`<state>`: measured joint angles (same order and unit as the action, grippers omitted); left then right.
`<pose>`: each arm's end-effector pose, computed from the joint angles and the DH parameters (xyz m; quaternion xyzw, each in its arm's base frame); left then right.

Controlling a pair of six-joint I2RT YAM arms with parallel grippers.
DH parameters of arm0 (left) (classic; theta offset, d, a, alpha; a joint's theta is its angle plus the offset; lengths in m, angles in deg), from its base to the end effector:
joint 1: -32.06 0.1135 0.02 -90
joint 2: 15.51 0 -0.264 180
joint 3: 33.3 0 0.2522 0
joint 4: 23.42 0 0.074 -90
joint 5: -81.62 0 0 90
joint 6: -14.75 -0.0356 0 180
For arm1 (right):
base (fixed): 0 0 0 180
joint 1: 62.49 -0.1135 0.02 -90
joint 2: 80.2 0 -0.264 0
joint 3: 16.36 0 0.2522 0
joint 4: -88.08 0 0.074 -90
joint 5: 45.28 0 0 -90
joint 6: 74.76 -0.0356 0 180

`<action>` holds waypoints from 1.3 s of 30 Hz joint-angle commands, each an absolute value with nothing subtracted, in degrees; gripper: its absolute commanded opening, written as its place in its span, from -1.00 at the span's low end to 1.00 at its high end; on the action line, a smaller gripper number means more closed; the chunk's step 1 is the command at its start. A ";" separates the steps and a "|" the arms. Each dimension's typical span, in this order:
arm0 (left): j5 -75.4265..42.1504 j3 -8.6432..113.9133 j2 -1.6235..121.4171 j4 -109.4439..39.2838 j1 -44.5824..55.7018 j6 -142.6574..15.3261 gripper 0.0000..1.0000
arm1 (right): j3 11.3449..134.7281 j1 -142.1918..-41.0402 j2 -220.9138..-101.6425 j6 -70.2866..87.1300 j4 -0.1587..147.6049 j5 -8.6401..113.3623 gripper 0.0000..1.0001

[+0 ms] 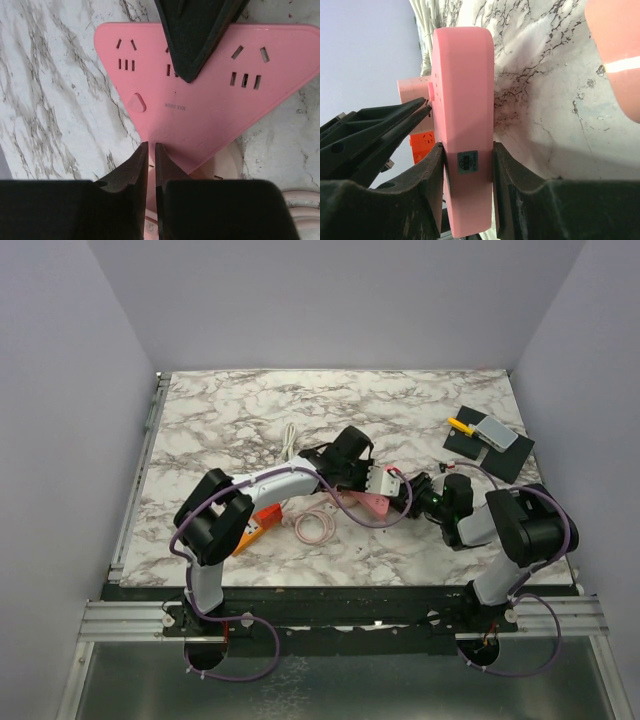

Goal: Insert the plug
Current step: Insert the plug into the socket.

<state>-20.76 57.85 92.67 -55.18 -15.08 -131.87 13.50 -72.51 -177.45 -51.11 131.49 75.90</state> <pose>0.2768 -0.3095 0.2086 0.7555 0.5446 -0.0717 0.3570 0.2388 0.0609 0.1001 0.2522 0.7812 0.5015 0.2731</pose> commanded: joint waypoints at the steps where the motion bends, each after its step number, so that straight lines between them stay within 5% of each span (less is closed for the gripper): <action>1: -24.02 53.41 96.28 -64.40 -16.23 -133.08 -0.76 | 11.42 -72.84 -176.72 -42.66 111.51 62.11 -0.66; 20: -24.79 45.54 95.52 -67.66 -15.46 -136.52 -0.91 | 14.34 -73.99 -167.02 -36.72 97.19 56.85 -0.52; 29: -27.32 42.23 94.76 -64.74 -15.55 -135.92 -0.90 | 12.38 -74.25 -171.05 -39.85 112.96 66.01 0.42; 39: -26.36 42.59 95.58 -64.59 -15.81 -136.30 -0.90 | 14.82 -75.80 -176.11 -43.82 120.79 68.34 0.61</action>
<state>-25.41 47.91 88.80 -47.25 -15.58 -138.79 15.29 -75.29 -173.08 -44.03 124.49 69.39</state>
